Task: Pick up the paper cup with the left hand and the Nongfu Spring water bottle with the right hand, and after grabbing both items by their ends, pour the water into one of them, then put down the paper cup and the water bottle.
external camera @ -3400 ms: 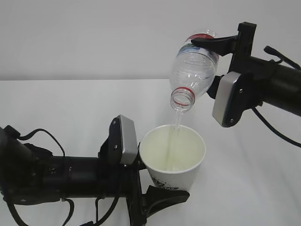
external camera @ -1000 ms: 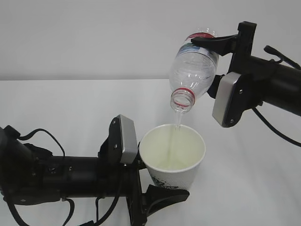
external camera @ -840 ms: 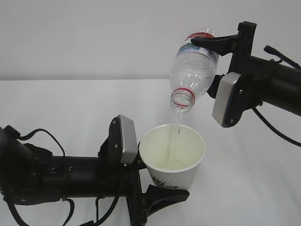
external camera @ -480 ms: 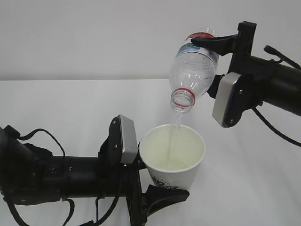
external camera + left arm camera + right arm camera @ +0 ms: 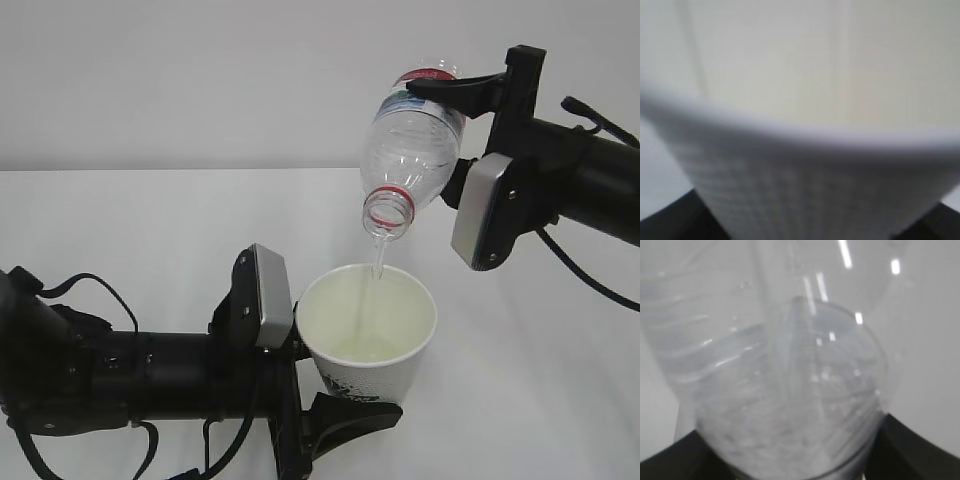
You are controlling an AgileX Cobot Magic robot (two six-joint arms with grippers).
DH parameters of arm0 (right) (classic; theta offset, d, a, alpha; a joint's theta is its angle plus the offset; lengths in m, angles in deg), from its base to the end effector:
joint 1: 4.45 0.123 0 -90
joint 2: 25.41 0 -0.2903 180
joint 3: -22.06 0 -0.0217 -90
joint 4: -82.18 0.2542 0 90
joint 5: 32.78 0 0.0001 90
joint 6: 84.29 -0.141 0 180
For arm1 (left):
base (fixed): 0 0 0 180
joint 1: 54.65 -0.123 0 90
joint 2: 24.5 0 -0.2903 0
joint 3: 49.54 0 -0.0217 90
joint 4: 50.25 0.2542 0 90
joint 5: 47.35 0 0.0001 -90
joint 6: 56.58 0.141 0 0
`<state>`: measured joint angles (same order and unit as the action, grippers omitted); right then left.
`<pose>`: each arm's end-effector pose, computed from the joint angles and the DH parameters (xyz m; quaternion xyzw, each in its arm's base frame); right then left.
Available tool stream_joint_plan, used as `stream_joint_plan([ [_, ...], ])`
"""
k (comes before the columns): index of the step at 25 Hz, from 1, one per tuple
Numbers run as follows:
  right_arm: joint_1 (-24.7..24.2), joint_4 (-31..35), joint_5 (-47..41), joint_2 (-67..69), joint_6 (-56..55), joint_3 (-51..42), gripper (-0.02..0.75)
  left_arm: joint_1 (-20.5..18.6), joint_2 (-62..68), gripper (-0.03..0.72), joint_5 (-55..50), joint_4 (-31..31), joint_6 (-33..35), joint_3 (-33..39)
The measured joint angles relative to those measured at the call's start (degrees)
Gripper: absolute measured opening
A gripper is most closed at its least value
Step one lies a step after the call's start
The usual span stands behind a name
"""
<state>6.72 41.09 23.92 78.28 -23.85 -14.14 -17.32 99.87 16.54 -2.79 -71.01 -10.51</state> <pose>0.3449 0.1470 0.2225 -0.6453 0.3010 -0.2459 0.6577 0.2274 -0.2907 0.0901 0.5000 0.6117 -0.4034 0.4617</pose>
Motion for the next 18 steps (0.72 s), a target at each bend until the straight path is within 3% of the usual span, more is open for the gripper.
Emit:
stream_joint_plan([
  [18,0.0,0.0,0.0,0.0,0.0,0.0,0.479,0.0,0.0,0.546,0.0,0.0,0.0,0.0],
])
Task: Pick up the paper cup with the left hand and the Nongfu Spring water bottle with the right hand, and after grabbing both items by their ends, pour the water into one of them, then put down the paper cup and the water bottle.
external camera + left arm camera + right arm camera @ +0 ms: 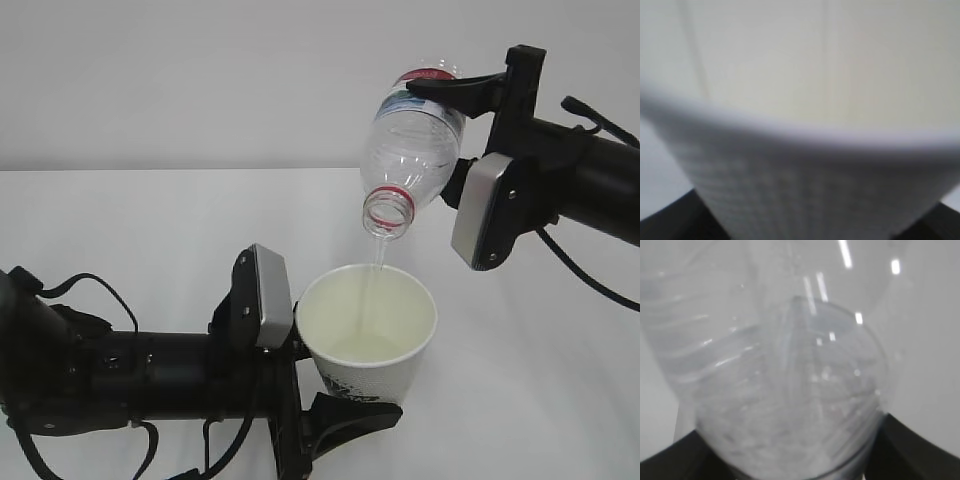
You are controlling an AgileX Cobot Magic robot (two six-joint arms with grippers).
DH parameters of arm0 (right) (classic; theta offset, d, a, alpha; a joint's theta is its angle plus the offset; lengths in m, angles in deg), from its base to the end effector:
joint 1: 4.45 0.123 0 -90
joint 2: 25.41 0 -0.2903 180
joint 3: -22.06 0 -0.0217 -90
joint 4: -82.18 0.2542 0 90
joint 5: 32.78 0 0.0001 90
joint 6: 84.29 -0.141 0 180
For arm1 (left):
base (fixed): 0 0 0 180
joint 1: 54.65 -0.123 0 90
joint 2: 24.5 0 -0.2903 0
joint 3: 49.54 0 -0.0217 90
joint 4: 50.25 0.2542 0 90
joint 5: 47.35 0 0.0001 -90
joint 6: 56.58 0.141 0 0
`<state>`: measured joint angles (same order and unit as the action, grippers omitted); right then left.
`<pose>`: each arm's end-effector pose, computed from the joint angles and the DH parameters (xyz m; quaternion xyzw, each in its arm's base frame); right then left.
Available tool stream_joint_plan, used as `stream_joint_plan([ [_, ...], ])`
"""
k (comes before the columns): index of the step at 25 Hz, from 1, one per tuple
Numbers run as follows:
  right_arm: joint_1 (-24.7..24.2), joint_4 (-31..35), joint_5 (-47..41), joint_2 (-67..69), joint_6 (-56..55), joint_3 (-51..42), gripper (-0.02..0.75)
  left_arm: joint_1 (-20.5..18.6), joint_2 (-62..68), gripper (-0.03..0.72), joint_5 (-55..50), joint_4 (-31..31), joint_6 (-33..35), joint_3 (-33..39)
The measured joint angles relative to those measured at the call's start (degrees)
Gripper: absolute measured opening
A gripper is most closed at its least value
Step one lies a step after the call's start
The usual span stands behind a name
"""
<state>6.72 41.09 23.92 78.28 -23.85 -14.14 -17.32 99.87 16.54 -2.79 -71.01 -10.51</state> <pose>0.3449 0.1470 0.2225 -0.6453 0.3010 -0.2459 0.6577 0.2274 -0.2907 0.0901 0.5000 0.6117 -0.4034 0.4617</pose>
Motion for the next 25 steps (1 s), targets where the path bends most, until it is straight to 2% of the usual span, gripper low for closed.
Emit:
stream_joint_plan([
  [25,0.0,0.1,0.4,0.0,0.0,0.0,0.479,0.0,0.0,0.546,-0.1,1.3,0.0,0.0],
])
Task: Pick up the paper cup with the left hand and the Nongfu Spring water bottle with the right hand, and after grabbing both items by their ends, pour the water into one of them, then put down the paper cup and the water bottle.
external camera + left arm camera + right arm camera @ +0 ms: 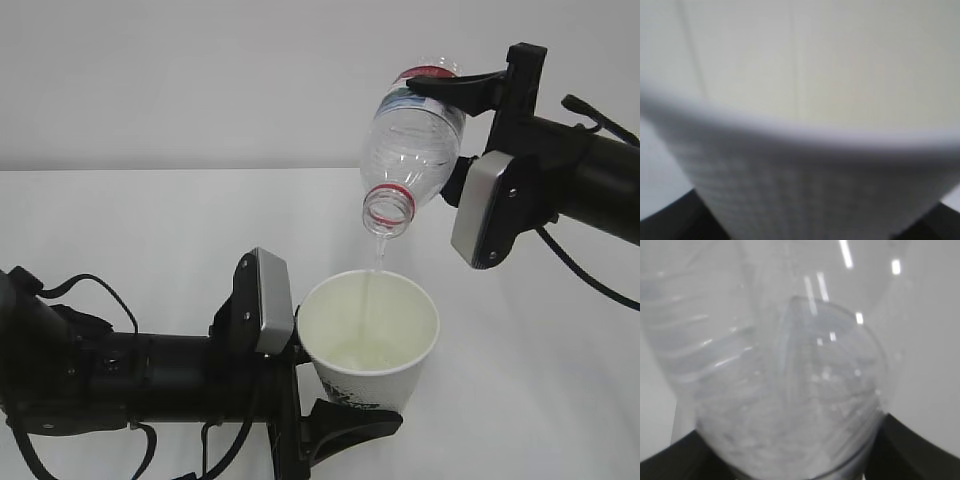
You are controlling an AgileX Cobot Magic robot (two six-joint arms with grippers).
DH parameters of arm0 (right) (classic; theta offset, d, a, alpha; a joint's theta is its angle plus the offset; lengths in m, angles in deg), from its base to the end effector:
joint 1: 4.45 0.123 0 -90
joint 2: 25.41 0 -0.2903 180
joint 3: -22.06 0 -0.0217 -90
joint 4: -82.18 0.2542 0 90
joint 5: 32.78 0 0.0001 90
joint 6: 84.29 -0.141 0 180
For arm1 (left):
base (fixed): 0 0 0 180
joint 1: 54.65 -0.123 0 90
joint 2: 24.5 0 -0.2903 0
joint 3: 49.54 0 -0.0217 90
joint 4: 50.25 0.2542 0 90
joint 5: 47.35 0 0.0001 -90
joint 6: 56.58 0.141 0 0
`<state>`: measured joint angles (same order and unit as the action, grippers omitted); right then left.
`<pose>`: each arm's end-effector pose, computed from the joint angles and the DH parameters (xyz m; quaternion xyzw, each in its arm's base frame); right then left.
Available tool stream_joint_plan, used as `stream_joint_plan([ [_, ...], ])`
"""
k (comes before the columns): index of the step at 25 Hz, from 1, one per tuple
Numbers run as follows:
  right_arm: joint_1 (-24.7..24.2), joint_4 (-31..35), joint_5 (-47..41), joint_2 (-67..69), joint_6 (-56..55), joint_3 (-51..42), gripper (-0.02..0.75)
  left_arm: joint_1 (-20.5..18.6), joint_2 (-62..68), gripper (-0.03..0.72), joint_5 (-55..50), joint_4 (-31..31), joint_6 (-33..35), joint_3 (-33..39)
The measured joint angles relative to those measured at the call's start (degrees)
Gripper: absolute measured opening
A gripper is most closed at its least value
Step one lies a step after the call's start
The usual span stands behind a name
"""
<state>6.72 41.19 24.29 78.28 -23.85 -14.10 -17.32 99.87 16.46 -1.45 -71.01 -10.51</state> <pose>0.3449 0.1472 0.2237 -0.6432 0.2997 -0.2461 0.6602 0.2245 -0.2909 0.0893 0.5091 0.6065 -0.4054 0.4567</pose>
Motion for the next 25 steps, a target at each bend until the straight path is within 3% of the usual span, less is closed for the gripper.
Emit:
stream_joint_plan([
  [25,0.0,0.0,0.0,0.0,0.0,0.0,0.479,0.0,0.0,0.546,-0.4,0.0,0.0,0.0],
])
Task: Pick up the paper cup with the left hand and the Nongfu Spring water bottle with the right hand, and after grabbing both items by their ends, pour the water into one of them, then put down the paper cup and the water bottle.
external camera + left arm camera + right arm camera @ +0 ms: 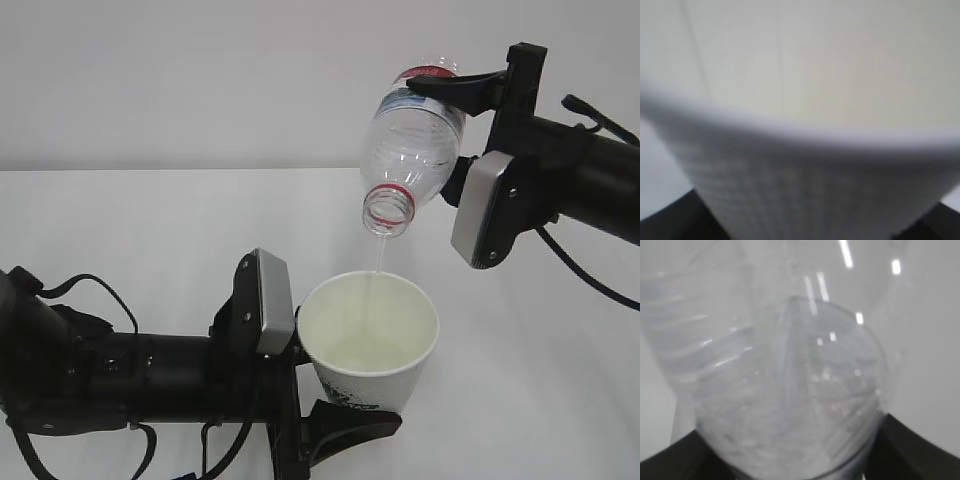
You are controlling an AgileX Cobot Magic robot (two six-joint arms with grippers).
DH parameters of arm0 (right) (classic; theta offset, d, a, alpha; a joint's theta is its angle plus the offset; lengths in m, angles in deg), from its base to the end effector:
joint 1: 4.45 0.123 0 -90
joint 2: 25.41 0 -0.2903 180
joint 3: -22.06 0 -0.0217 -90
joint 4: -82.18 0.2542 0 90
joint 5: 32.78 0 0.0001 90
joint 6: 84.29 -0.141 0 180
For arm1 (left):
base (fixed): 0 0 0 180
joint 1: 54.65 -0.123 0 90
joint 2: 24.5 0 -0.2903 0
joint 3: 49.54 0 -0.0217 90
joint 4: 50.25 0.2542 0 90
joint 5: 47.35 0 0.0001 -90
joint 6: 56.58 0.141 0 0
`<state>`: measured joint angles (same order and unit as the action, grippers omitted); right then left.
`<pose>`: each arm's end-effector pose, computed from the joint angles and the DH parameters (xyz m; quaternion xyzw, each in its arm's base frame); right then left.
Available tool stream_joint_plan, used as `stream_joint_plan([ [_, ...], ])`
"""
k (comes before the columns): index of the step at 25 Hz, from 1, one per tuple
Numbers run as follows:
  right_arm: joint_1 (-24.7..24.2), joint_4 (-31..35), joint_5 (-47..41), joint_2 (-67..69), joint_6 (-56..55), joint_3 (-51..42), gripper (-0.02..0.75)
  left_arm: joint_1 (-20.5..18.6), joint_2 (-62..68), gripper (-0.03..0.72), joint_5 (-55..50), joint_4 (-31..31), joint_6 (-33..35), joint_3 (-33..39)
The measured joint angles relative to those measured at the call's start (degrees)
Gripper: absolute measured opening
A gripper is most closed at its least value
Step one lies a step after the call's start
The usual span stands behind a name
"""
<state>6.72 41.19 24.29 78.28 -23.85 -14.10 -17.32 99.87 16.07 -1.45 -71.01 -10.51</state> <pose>0.3449 0.1472 0.2237 -0.6432 0.2997 -0.2461 0.6602 0.2247 -0.2906 0.0884 0.5100 0.6084 -0.4032 0.4551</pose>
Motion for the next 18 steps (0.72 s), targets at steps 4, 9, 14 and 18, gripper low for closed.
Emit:
stream_joint_plan([
  [4,0.0,0.0,0.0,0.0,0.0,0.0,0.479,0.0,0.0,0.546,0.0,0.0,0.0,0.0],
  [9,0.0,0.1,0.0,0.0,0.0,0.0,0.479,0.0,0.0,0.546,0.0,0.0,0.0,0.0],
  [14,0.0,0.1,0.0,0.0,0.0,0.0,0.479,0.0,0.0,0.546,0.0,0.0,0.0,0.0],
  [18,0.0,0.1,0.0,0.0,0.0,0.0,0.479,0.0,0.0,0.546,-0.1,0.0,0.0,0.0],
])
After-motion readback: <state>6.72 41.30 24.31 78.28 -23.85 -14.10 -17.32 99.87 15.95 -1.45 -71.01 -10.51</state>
